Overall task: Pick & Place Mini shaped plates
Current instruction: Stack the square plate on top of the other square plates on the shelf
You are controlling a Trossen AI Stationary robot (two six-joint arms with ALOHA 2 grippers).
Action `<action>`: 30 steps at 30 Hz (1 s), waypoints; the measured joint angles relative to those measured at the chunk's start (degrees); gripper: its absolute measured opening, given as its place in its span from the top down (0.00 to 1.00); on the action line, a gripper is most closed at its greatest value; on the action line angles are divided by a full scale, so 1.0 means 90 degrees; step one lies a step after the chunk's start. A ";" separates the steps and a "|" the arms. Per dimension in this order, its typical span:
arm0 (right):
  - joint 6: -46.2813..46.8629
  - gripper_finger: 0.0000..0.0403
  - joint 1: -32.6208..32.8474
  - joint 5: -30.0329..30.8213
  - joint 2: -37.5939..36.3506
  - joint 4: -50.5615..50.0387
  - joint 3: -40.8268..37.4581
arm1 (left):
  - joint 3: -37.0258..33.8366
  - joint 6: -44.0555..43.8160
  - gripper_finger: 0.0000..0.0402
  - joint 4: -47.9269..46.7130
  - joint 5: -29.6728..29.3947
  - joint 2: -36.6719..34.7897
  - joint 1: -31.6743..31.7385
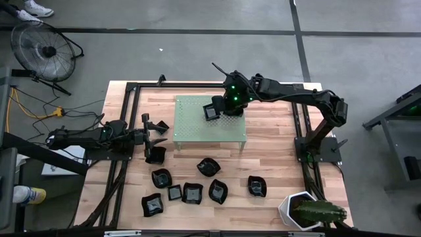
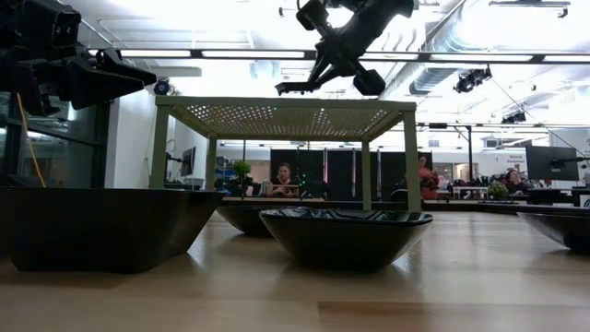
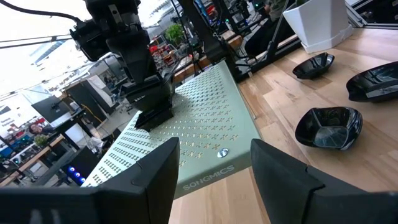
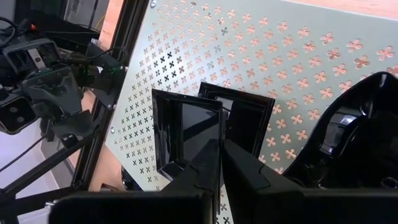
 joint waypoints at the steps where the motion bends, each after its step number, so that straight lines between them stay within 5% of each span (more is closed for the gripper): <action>1: 0.0000 0.96 0.0000 0.0016 0.0000 0.0000 0.0000 | 0.0000 0.0000 0.52 -0.0001 0.0000 0.0001 -0.0001; 30: -0.0051 0.96 -0.0044 -0.0001 0.0158 -0.0153 0.0000 | 0.0000 0.0000 0.52 0.0000 -0.0001 -0.0001 -0.0002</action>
